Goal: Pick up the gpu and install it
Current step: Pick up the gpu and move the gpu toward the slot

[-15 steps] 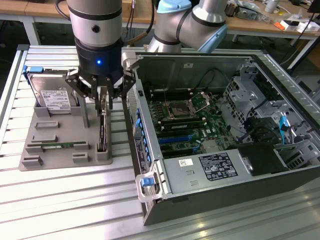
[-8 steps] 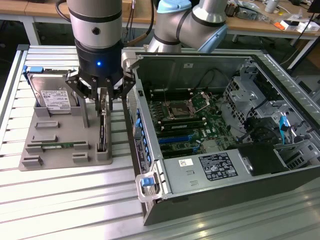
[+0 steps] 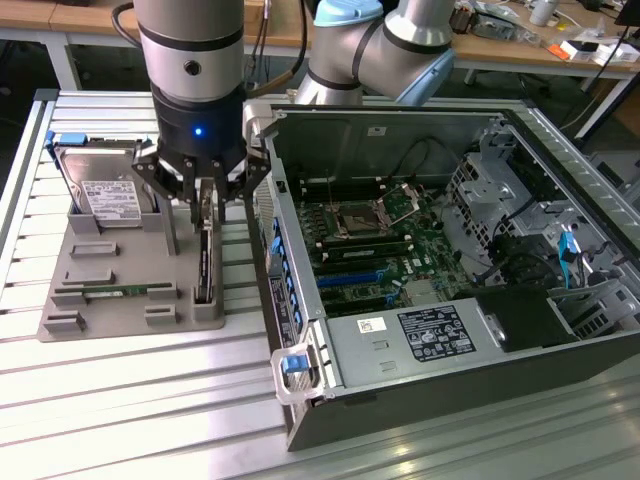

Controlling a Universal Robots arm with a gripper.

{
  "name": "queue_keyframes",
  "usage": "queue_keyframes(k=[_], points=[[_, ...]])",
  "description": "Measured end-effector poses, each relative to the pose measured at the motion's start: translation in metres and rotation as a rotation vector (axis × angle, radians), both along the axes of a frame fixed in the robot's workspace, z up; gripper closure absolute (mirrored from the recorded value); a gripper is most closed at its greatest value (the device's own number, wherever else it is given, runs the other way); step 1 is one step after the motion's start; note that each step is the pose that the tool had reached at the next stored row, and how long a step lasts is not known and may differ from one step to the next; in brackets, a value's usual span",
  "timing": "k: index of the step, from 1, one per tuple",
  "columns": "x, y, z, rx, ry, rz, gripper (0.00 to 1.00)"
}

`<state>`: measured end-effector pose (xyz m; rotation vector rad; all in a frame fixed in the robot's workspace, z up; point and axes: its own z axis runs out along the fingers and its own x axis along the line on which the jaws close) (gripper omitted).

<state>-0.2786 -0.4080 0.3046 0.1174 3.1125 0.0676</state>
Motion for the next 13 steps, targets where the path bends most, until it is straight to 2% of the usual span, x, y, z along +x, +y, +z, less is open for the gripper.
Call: queue_keyframes(k=[13], points=[[0.0000,-0.0002,-0.0092,0.0001,-0.0001,0.000,0.64]])
